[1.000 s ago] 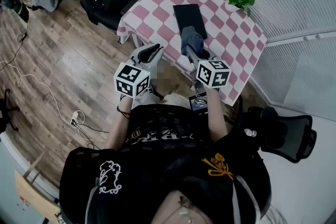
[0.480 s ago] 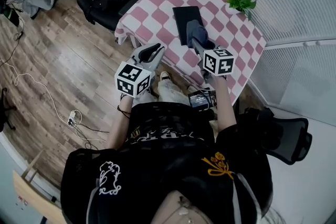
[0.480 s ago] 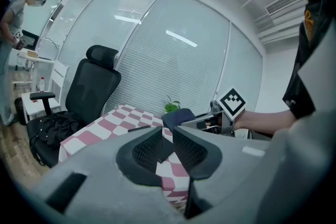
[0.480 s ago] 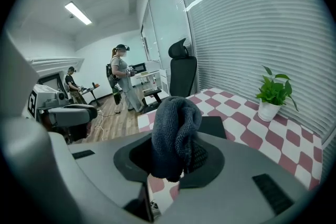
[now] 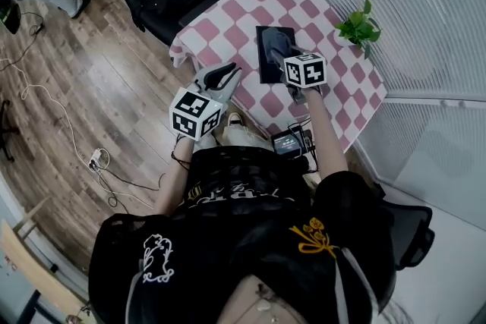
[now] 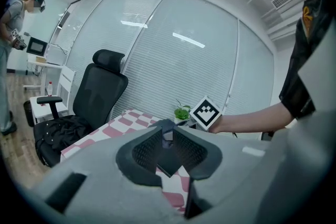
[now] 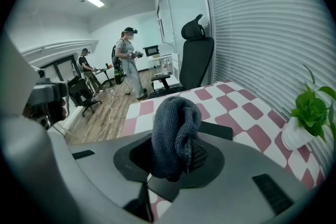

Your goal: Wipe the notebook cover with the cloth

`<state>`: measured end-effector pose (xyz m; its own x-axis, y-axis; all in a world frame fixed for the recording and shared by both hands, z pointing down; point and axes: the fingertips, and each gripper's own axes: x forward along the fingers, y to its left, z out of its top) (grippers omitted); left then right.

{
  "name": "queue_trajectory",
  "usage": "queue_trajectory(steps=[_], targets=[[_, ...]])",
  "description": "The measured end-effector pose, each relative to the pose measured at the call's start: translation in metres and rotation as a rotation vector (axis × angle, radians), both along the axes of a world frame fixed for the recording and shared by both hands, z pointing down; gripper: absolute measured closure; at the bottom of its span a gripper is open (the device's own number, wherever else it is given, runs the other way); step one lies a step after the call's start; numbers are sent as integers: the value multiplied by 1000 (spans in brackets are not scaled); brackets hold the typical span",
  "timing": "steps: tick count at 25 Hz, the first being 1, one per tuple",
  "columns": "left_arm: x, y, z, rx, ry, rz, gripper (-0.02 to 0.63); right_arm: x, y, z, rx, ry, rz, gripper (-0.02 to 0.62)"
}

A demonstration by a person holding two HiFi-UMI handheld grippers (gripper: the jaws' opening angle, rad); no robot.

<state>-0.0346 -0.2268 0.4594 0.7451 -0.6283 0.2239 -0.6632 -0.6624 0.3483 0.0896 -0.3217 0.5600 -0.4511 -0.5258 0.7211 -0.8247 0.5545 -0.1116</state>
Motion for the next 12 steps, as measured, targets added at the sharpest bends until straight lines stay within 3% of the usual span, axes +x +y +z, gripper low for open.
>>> queue_trajectory(steps=[12], targets=[[17,-13,10,-28,-71,-85,543,3,-58,84,-139,156,-136,508]])
